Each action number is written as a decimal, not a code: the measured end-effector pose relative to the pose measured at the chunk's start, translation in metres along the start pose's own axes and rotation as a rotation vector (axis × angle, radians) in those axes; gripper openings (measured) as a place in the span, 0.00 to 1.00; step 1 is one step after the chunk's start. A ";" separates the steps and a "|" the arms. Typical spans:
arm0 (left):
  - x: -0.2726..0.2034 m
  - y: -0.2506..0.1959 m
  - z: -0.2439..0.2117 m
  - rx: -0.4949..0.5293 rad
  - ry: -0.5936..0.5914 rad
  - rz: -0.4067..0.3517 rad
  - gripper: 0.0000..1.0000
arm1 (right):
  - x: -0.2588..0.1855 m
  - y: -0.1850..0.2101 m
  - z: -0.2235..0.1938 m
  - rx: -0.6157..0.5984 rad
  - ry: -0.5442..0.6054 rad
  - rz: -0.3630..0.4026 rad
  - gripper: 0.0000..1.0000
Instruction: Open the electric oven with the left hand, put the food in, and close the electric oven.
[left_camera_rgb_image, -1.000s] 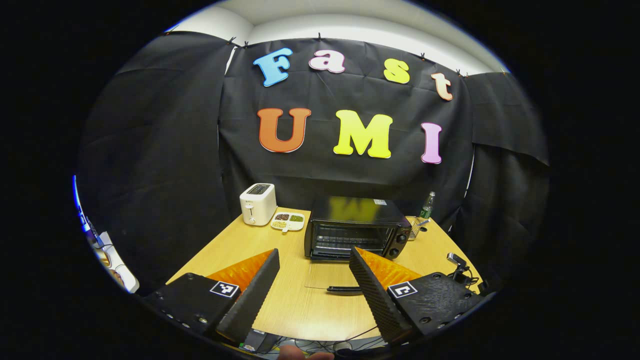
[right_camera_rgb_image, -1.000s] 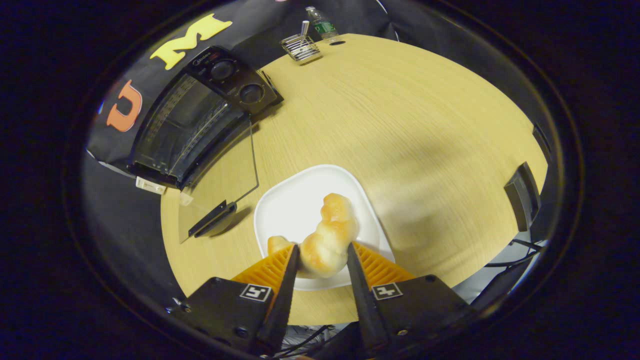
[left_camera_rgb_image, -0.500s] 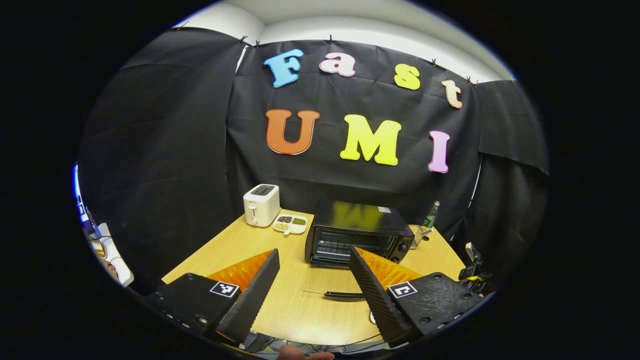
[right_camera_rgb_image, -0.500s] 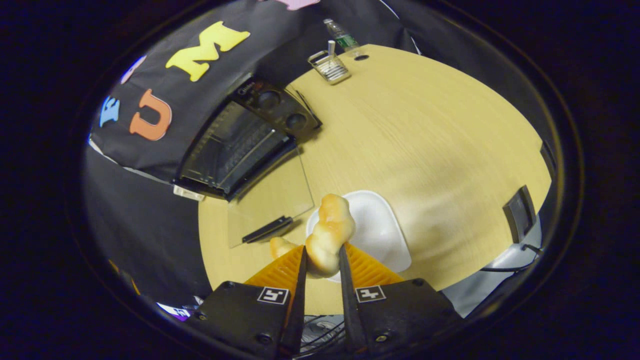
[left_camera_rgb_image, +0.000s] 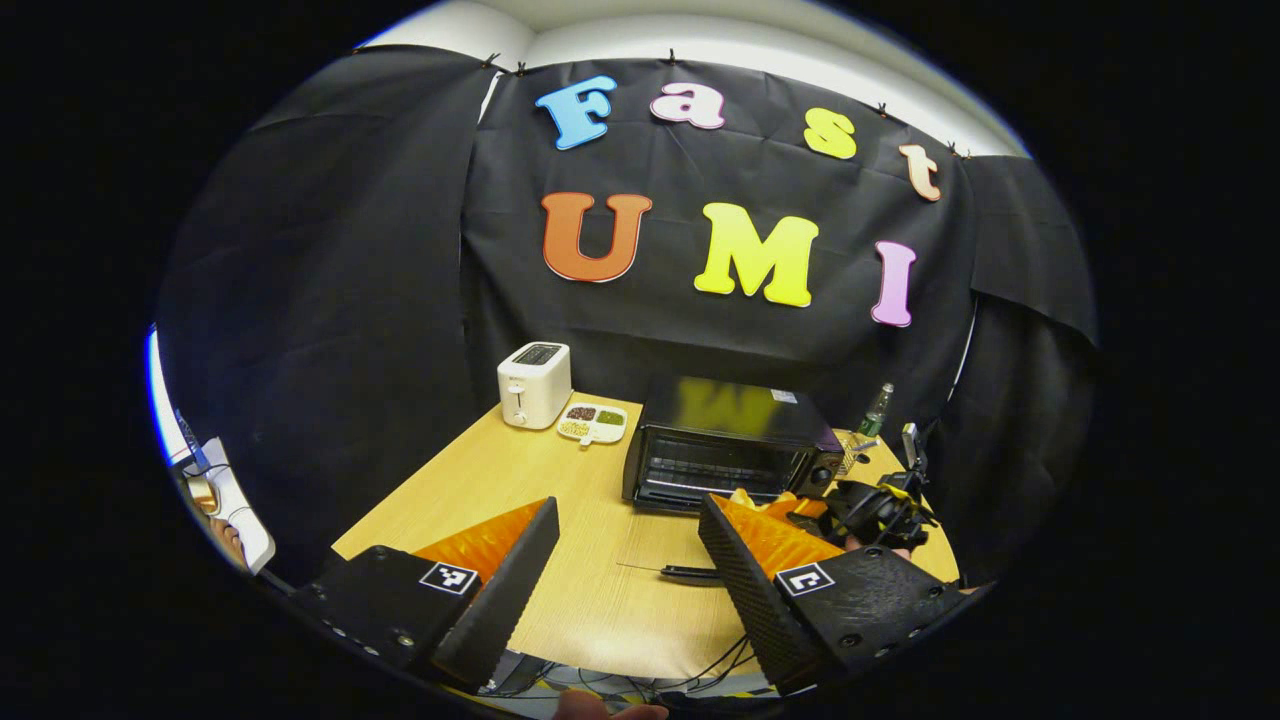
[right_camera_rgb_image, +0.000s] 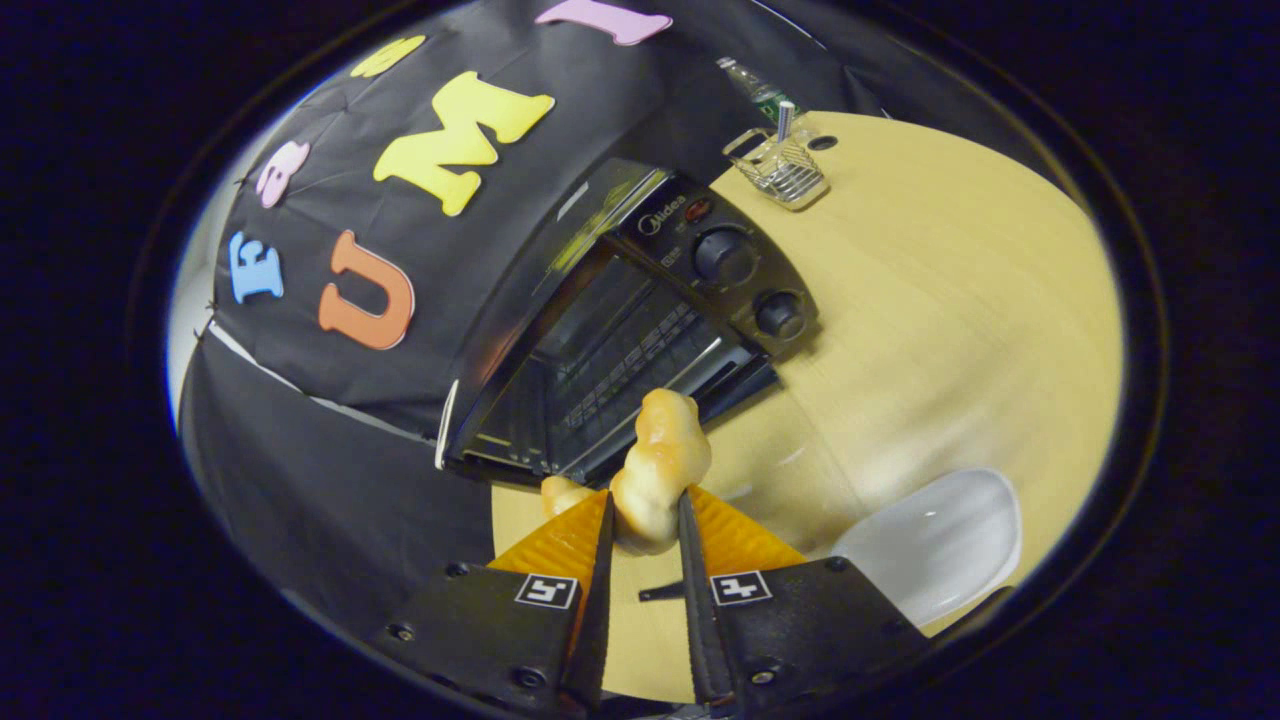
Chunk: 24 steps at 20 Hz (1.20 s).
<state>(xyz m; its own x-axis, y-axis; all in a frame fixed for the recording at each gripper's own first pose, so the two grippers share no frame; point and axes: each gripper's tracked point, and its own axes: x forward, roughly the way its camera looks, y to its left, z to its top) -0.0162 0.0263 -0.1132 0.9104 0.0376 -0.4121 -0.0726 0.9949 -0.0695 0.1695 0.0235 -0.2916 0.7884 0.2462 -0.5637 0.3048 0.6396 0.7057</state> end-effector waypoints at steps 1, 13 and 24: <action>0.000 0.004 -0.001 0.000 0.008 0.012 0.93 | 0.012 0.006 0.001 0.024 -0.014 0.008 0.34; -0.017 0.022 -0.024 -0.006 0.110 0.106 0.93 | 0.108 0.040 0.043 0.268 -0.202 0.013 0.35; -0.029 0.026 -0.024 -0.027 0.098 0.129 0.93 | 0.123 0.034 0.059 0.153 -0.264 0.033 0.51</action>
<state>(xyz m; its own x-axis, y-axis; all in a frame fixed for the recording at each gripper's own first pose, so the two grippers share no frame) -0.0548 0.0491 -0.1250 0.8489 0.1543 -0.5056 -0.1983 0.9795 -0.0340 0.3083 0.0325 -0.3114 0.9048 0.0547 -0.4223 0.3376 0.5123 0.7897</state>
